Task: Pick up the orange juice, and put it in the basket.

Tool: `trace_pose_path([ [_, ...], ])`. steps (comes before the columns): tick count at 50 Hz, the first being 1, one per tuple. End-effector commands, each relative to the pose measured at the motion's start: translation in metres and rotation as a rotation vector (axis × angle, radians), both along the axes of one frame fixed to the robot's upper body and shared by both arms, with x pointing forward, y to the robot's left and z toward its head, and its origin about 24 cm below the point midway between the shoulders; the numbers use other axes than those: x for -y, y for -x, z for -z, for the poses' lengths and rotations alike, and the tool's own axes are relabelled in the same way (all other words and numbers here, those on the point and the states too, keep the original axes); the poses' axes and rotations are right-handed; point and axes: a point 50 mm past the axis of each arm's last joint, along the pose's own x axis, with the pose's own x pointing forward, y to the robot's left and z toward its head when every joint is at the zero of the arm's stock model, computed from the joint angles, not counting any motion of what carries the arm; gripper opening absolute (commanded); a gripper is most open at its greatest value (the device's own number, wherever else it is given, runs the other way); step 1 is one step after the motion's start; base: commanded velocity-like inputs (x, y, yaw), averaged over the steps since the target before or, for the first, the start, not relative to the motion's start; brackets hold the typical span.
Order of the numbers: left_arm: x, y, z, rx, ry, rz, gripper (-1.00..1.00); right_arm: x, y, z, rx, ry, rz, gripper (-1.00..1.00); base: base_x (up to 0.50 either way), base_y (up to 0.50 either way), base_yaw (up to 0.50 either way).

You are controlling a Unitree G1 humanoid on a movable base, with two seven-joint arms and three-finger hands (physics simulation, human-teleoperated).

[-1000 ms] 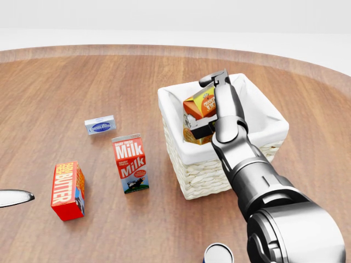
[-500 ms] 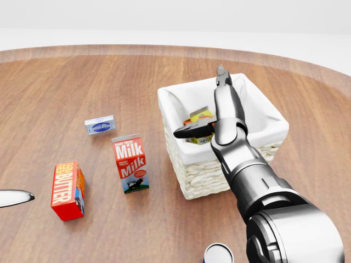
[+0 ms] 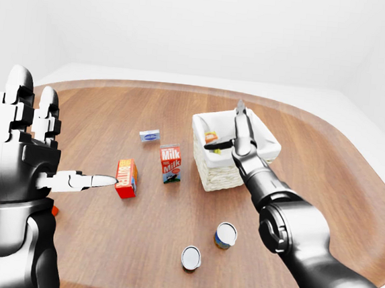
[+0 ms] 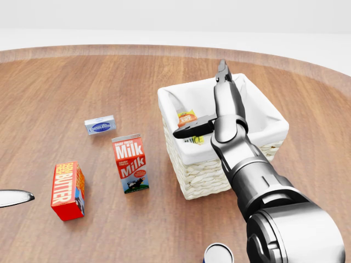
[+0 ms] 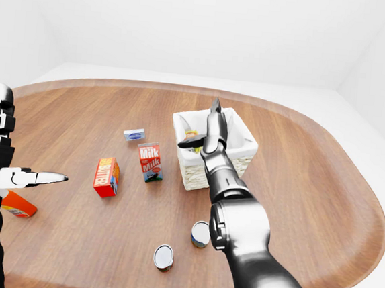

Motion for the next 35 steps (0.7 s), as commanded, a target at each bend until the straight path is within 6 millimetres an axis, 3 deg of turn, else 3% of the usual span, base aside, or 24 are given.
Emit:
trace_pose_path([
  [1, 0.0, 0.0, 0.0, 0.0, 0.0, 0.0, 1.0, 0.0, -0.002, -0.008, 0.019, 0.008, -0.007, 1.0, 0.0, 0.0, 0.0],
  [35, 0.0, 0.0, 0.0, 0.0, 0.0, 0.0, 1.0, 0.001, -0.011, -0.042, 0.094, 0.032, -0.03, 1.0, 0.0, 0.0, 0.0],
])
